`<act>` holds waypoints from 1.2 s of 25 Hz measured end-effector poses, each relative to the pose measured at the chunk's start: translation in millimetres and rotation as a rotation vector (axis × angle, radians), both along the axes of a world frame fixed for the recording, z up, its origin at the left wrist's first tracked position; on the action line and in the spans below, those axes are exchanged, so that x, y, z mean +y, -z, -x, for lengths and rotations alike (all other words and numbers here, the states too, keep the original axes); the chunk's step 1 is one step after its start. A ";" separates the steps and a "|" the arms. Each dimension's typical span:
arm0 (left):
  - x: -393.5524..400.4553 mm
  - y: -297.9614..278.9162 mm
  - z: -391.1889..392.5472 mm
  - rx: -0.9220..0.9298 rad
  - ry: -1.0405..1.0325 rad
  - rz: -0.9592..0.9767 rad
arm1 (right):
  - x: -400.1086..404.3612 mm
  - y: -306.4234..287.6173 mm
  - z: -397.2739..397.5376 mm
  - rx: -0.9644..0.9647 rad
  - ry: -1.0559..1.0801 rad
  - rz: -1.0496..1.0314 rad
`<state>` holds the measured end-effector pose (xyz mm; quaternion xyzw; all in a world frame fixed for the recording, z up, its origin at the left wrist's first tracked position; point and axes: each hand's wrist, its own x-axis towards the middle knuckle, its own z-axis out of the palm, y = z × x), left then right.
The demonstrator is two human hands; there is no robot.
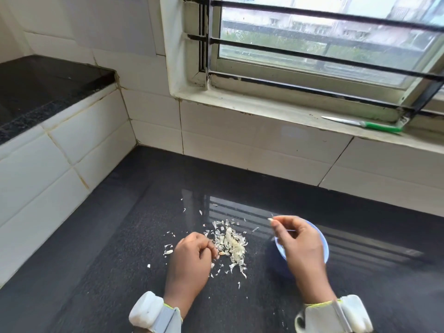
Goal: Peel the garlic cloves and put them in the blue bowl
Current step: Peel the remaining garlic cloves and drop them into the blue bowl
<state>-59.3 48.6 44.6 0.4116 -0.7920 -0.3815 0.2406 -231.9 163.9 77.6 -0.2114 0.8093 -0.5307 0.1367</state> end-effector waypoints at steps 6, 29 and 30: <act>8.4 14.1 -5.4 -0.028 -0.017 -0.070 | 31.2 18.9 35.6 0.291 0.077 -0.696; -48.3 10.1 -70.6 0.323 -0.522 -0.286 | -115.8 74.5 -122.0 0.943 -0.711 -0.307; -46.1 10.2 -68.6 0.306 -0.506 -0.278 | -112.9 74.6 -121.1 0.920 -0.689 -0.270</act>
